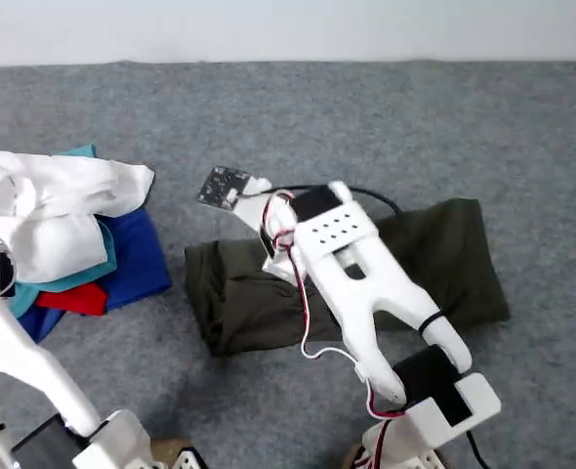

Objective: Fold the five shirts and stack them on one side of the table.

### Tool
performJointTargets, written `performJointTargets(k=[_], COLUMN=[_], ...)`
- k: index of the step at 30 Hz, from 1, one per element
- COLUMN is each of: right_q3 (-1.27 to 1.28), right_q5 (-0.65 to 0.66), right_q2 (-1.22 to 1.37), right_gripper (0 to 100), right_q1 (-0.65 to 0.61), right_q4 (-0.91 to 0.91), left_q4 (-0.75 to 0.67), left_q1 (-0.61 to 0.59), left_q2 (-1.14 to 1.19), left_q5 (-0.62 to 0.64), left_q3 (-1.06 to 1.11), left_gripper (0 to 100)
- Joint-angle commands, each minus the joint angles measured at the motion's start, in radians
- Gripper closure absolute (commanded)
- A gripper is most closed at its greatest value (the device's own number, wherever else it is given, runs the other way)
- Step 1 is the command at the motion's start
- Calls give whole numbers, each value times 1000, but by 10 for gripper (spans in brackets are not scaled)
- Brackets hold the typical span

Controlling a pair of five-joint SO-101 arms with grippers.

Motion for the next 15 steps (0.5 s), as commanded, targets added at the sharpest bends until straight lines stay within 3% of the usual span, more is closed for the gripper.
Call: performJointTargets(k=[1, 8, 15], right_q3=[-126, -143, -146], right_q5=[-9, -9, -9], right_q2=[-5, 7, 157], right_gripper=[747, 873, 876], right_q1=[-19, -220, -288], right_q4=[134, 308, 54], left_q4=[-8, -6, -6], left_q1=[-5, -5, -3], left_q2=[-38, -38, -40], left_q5=[-9, -6, -3], left_q3=[-7, -7, -7], left_gripper=[985, 985, 985])
